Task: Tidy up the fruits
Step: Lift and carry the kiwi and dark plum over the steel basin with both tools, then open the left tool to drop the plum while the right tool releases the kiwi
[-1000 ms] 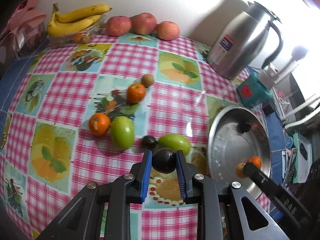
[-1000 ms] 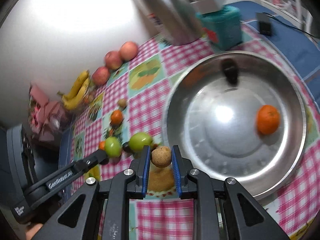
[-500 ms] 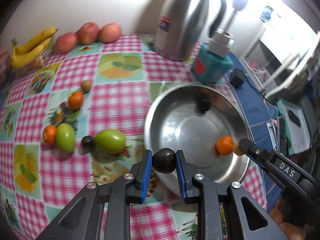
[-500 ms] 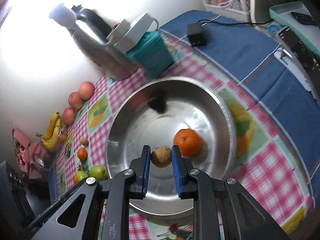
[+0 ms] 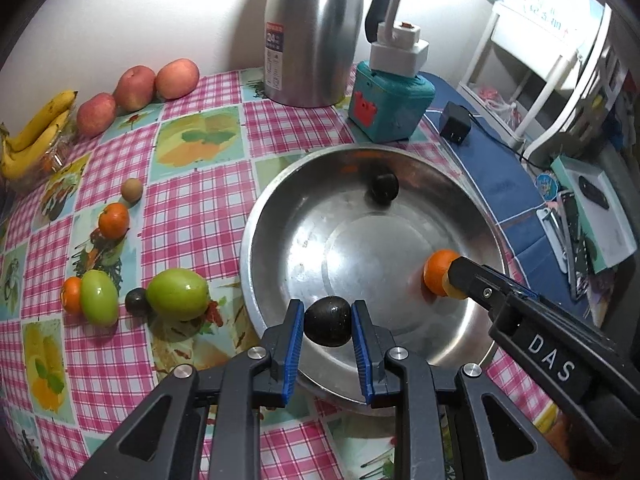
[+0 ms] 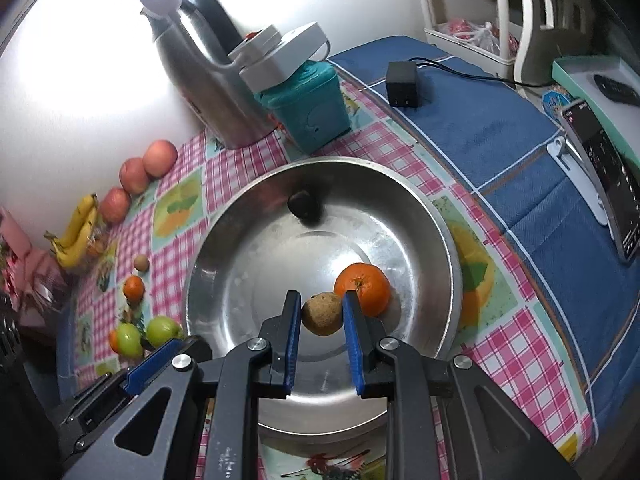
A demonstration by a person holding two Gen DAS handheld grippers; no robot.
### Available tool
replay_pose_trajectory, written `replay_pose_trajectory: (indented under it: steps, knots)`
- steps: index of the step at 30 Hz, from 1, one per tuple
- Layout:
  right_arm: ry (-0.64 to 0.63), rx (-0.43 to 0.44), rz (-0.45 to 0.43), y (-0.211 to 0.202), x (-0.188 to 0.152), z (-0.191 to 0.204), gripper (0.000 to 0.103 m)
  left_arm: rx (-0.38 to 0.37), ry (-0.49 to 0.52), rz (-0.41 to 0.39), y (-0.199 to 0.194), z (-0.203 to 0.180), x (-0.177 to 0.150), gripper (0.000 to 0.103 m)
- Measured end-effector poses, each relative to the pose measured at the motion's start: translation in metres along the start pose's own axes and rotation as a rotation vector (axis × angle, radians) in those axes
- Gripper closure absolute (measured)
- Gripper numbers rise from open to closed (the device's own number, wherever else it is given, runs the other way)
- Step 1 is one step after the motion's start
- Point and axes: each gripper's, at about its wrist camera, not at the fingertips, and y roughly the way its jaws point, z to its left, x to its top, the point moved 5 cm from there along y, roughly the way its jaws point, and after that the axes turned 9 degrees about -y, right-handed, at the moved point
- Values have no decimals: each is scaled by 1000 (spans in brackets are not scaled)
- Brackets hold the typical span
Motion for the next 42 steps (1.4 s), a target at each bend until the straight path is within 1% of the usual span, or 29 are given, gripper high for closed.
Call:
replay_pose_trajectory:
  steps: [9,28,32,34,35,39,41,42]
  knots:
    - [-39,-24,21,6,-3,3,81,13,18,11,6,-2,-3,77]
    - [-51,-40,71,18,-7,5,81,31,4,35,13,2,-5,76]
    - [-53,-43,77,20,-8,5,80,38,-2,48,16,3,-6,73]
    - [-55,-46,78,20,-8,6,80,38,-8,50,16,4,-5,64]
    - [-55,-47,78,19,-8,6,80,37,-11,46,15,5,-5,58]
    - [-54,-50,65,17,-6,6,79,30,-18,40,11,5,-3,57]
    - [-55,-52,55,14,-4,6,74,27,-25,38,9,6,-2,57]
    - [-56,-53,49,12,-3,7,74,25,-30,37,7,7,-1,57]
